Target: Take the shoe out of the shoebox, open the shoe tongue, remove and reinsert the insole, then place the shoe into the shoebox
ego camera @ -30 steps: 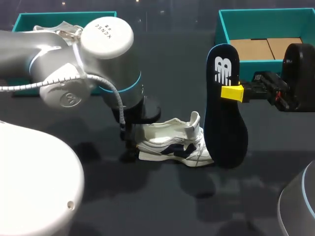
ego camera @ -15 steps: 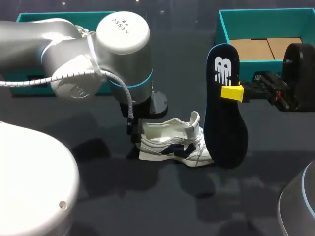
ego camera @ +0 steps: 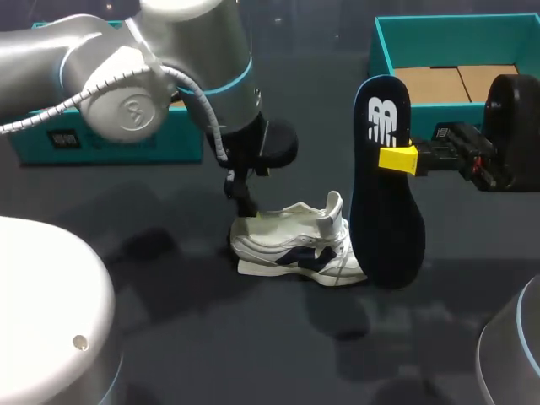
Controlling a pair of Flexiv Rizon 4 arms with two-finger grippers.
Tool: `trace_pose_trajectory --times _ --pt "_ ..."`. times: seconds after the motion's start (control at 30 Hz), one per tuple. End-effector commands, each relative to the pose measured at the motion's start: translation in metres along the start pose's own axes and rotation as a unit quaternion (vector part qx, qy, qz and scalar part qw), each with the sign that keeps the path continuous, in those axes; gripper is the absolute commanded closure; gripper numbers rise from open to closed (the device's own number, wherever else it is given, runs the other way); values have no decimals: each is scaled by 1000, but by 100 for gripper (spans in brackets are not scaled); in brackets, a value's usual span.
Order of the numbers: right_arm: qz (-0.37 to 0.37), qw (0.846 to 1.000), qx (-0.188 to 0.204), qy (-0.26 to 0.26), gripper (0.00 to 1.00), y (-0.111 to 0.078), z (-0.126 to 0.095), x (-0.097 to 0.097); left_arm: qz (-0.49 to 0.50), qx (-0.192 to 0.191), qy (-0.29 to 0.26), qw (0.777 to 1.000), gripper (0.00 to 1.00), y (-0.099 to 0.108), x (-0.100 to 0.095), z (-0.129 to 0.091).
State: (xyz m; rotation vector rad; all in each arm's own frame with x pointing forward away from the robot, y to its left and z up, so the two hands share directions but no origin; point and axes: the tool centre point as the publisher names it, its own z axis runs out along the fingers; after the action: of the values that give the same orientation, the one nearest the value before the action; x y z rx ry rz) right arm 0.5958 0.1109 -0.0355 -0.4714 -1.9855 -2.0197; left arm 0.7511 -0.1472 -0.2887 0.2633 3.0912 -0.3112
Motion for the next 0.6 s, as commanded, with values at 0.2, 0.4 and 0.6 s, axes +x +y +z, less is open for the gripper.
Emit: trace_pose_trajectory --times 0.2,0.4,0.6 --pt "0 999 -3 -44 100 -4 -3 9 1 3 22 1000 0 0 -14 9" --pt "0 999 -3 -44 100 -4 -3 9 -7 6 42 999 0 -13 -15 19" --pt "0 999 -3 -44 100 -4 -3 9 -9 -4 34 999 0 -31 -18 30"
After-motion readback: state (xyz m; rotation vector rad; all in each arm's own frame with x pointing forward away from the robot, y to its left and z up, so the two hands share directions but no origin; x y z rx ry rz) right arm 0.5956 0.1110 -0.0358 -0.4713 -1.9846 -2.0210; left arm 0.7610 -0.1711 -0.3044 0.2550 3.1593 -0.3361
